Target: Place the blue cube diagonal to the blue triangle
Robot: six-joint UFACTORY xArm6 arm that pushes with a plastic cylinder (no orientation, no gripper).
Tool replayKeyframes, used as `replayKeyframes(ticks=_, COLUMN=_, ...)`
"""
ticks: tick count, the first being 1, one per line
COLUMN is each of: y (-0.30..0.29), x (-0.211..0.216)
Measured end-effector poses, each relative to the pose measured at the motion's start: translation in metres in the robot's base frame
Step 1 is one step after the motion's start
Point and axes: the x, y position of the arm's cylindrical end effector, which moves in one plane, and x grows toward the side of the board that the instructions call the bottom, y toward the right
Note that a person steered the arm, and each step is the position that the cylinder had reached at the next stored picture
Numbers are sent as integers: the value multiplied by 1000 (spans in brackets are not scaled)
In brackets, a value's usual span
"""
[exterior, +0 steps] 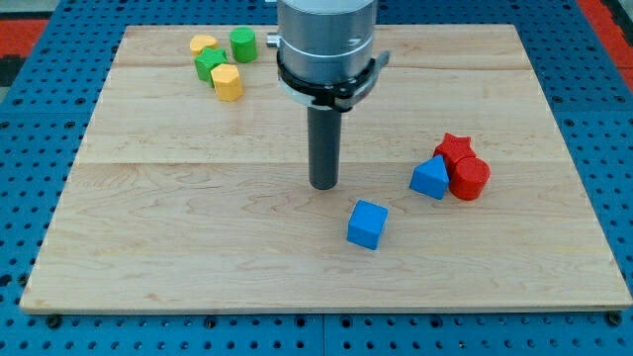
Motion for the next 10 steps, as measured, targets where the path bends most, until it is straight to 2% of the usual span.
replayKeyframes(ticks=3, y=-13, x=-46)
replayKeyframes(ticks=5, y=-6, x=-55)
replayKeyframes(ticks=6, y=8, x=-53)
replayKeyframes(ticks=8, y=11, x=16)
replayKeyframes(ticks=10, y=12, x=17)
